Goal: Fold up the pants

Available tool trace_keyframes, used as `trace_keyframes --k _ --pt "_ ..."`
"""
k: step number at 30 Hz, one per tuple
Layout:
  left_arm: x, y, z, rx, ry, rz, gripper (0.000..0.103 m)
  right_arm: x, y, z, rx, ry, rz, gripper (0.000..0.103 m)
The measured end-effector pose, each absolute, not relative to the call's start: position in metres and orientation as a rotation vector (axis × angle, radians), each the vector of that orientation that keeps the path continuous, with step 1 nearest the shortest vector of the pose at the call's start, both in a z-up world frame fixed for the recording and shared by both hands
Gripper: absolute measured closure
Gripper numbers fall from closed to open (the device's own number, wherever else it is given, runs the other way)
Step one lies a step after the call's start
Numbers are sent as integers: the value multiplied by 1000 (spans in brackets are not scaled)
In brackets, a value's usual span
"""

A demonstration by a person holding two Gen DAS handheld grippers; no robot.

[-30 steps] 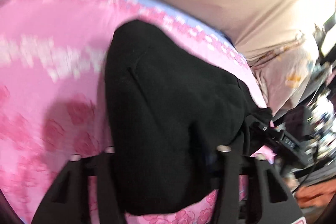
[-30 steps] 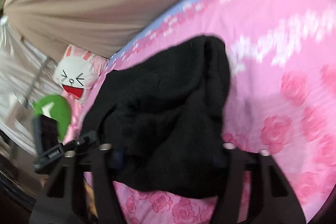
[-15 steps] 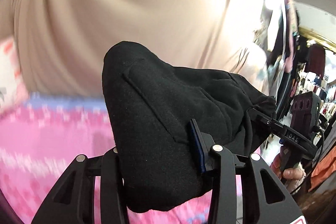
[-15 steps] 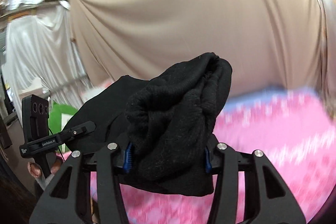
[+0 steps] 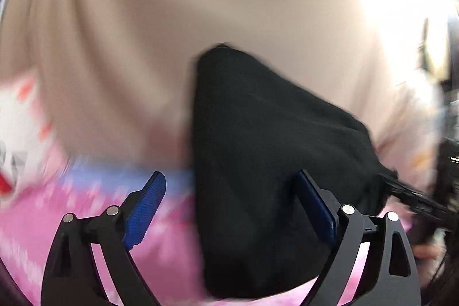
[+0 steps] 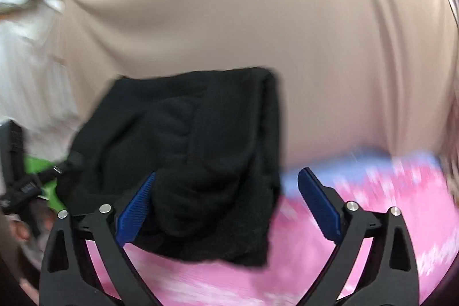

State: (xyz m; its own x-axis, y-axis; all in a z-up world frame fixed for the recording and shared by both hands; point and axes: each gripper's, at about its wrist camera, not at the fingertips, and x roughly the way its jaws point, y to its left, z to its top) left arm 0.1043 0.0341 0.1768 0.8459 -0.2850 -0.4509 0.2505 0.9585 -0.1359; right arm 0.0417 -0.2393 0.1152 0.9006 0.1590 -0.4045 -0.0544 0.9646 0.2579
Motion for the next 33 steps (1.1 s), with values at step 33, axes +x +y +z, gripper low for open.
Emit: trace_keyframes --k 33 --pt "71 -22 -1 75 683 -63 16 -2 -184 -32 99 640 -144 9"
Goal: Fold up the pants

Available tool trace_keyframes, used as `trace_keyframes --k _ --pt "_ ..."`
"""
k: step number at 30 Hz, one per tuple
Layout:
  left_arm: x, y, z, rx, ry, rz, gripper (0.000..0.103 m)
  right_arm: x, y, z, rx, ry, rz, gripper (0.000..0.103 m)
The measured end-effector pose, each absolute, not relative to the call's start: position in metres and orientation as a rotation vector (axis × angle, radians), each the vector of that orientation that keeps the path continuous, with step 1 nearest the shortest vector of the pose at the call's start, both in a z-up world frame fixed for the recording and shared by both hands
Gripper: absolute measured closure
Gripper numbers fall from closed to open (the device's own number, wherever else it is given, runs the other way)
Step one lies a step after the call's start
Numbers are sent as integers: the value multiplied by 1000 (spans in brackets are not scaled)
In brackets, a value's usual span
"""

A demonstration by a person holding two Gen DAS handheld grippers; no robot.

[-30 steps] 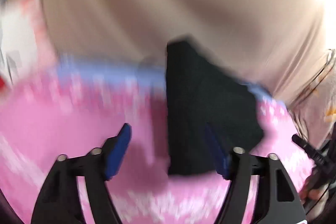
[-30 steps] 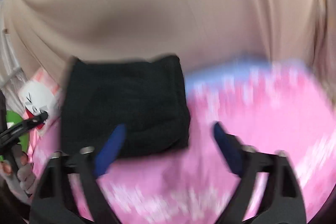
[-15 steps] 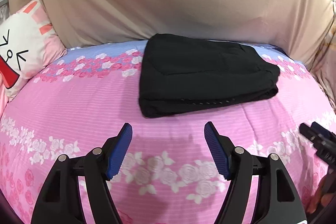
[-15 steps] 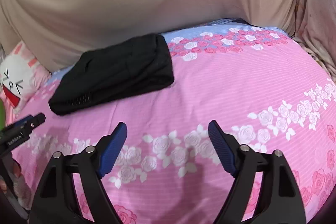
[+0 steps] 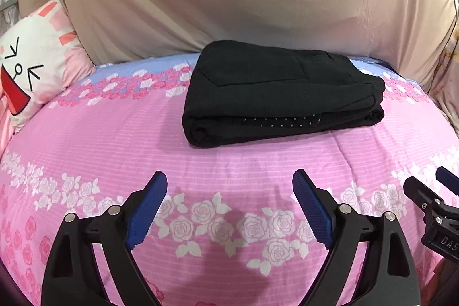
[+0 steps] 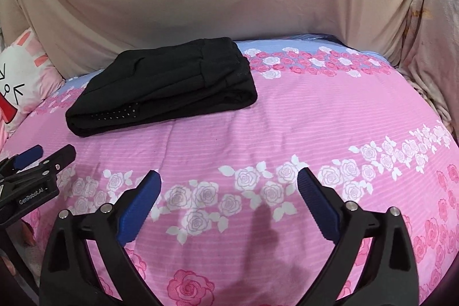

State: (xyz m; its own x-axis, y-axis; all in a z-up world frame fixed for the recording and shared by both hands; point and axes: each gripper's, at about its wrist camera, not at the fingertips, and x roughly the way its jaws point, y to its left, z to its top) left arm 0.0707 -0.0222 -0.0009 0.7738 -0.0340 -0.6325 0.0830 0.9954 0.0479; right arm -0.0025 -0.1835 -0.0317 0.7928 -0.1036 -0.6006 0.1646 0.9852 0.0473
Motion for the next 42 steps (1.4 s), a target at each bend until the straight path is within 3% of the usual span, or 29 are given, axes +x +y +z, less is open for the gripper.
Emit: trace_keyframes --k 42 --pt "62 -24 -1 78 638 -5 11 -10 -172 -29 47 623 -159 5"
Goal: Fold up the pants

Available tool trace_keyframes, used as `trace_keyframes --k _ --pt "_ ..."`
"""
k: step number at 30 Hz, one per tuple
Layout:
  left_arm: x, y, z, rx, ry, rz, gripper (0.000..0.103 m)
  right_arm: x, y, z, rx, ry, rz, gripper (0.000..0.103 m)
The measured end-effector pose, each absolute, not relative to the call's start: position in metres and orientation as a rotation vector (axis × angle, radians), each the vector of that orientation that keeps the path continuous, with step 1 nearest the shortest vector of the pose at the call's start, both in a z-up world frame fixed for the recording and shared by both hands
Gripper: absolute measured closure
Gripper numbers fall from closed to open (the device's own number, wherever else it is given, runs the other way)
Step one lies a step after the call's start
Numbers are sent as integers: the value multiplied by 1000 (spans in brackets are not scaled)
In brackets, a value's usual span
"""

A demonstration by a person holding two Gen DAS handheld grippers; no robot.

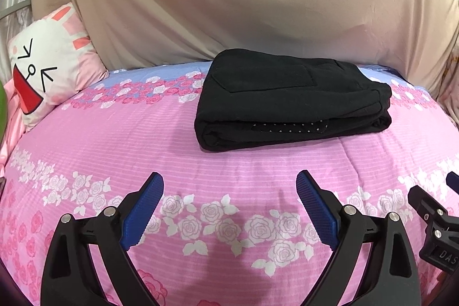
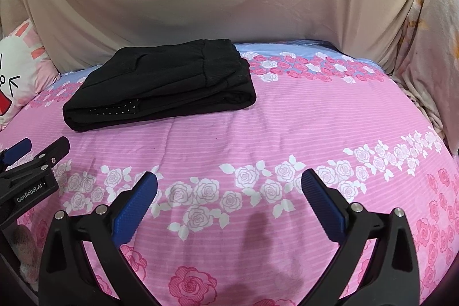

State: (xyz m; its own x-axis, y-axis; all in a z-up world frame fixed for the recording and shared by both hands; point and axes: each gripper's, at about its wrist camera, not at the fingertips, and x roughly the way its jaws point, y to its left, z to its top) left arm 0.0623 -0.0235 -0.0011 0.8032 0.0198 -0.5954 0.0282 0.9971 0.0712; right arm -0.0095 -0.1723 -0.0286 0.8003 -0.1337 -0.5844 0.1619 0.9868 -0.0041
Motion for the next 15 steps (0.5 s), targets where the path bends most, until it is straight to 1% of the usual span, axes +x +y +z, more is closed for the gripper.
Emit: trace_keyframes --k 6,15 --pt "61 -21 0 53 631 -22 11 -10 -172 -28 47 624 -161 5" --pt "58 -30 0 112 614 -23 11 -9 -173 -29 49 625 -162 5"
